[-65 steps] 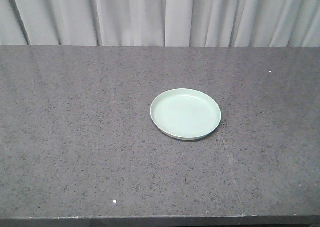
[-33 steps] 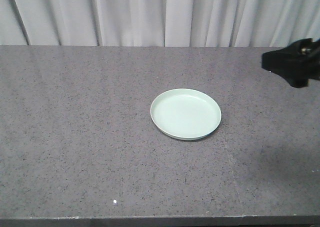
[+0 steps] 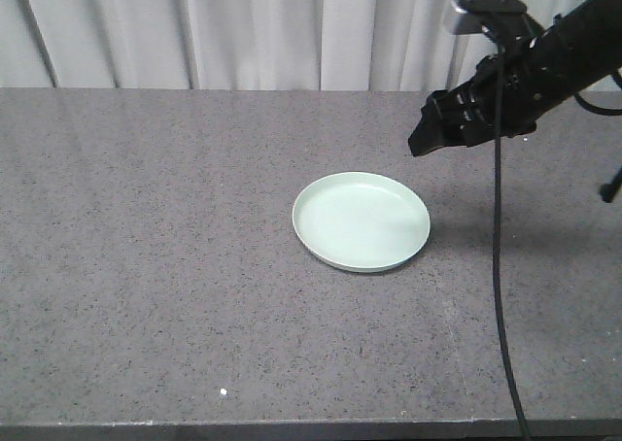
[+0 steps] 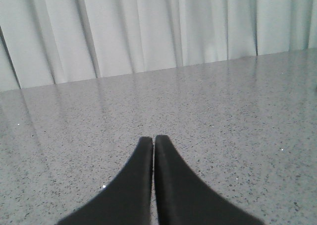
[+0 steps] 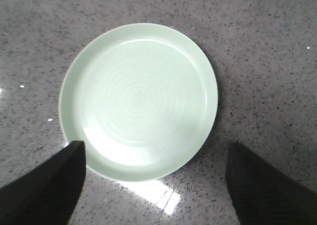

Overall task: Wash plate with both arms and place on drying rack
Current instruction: 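Lower the right gripper to the rim of the pale green plate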

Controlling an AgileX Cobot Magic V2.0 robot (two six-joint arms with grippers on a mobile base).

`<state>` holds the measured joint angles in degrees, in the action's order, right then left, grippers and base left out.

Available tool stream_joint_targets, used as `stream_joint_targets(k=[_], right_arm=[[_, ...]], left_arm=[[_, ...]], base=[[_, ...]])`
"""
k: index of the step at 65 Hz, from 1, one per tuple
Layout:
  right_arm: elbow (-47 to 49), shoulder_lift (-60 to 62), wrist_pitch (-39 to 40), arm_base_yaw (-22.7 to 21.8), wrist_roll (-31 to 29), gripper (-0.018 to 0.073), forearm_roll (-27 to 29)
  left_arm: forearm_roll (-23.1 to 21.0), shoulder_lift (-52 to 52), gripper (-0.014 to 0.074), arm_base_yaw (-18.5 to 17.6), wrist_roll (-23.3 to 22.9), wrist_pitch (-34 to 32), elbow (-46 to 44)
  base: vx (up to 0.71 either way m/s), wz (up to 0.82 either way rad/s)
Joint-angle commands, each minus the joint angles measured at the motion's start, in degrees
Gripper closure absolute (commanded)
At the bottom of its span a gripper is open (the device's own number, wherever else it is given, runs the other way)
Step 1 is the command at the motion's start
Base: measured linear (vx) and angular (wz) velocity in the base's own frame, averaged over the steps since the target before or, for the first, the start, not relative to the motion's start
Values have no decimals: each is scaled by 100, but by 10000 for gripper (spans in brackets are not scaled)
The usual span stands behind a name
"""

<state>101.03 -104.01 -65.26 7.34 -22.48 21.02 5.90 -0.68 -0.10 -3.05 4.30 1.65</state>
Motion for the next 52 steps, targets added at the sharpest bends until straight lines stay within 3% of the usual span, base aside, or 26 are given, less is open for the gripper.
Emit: stream_joint_targets(k=[1,17,52], right_arm=[[572,-155,27,173,426,7,-397],[1013,-959,-41,329,1043,7,-914],[1013,-1712,-2,329,1281,10,-1311]], left_arm=[[-48,-86,602,-31,-6,-430,100],[-48,-86,602,-31,-6,-430,100],[-48,-86,602,-31,-6,-430,100]], base=[[0,0],[0,0],[0,0]])
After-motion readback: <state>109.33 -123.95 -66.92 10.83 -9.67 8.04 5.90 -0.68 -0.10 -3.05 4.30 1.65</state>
